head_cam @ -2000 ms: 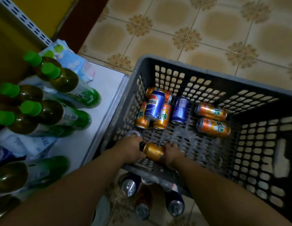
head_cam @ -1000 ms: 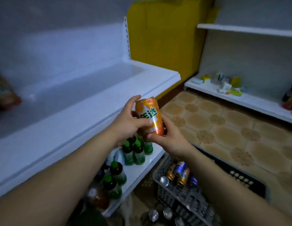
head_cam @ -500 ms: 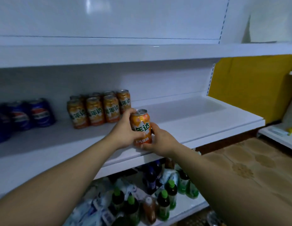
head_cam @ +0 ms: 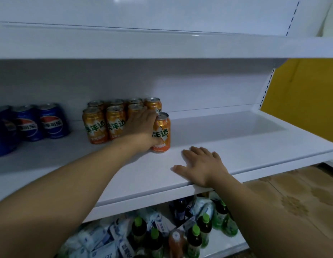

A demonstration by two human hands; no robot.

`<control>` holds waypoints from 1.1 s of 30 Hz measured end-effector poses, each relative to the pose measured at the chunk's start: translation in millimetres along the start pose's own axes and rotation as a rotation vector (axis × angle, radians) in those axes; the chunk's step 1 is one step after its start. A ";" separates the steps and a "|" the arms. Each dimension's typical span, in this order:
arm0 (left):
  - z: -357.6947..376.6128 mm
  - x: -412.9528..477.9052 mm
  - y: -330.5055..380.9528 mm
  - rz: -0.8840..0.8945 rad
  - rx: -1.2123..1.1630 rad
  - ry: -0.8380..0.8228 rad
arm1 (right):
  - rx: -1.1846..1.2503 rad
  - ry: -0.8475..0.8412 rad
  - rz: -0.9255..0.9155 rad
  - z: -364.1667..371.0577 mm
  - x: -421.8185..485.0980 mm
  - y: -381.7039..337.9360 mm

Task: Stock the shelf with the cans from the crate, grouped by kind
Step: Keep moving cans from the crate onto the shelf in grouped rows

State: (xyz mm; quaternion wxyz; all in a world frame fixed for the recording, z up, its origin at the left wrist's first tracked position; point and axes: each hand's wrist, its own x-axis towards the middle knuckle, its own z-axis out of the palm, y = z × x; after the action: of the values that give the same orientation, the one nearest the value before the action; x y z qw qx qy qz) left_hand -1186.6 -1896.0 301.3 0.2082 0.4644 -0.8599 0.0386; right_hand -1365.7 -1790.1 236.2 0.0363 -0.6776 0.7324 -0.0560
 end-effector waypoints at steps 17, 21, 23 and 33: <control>29.0 62.7 -31.0 -0.005 0.293 0.030 | 0.074 0.025 0.001 2.7 -3.5 0.5; 33.1 71.1 -31.1 -0.034 0.314 0.027 | 0.092 0.033 -0.004 3.4 -2.6 0.4; 33.0 73.8 -29.7 -0.046 0.305 0.016 | 0.093 0.032 -0.004 3.7 -0.3 1.5; 19.0 39.7 17.6 0.040 0.103 -0.165 | 0.116 0.057 0.028 -2.4 -3.2 11.2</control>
State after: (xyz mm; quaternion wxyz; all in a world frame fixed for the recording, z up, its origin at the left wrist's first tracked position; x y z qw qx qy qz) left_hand -1226.2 -1922.0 301.9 0.1118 0.4587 -0.8802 0.0487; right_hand -1376.9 -1786.0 237.1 0.0552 -0.6623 0.7380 -0.1169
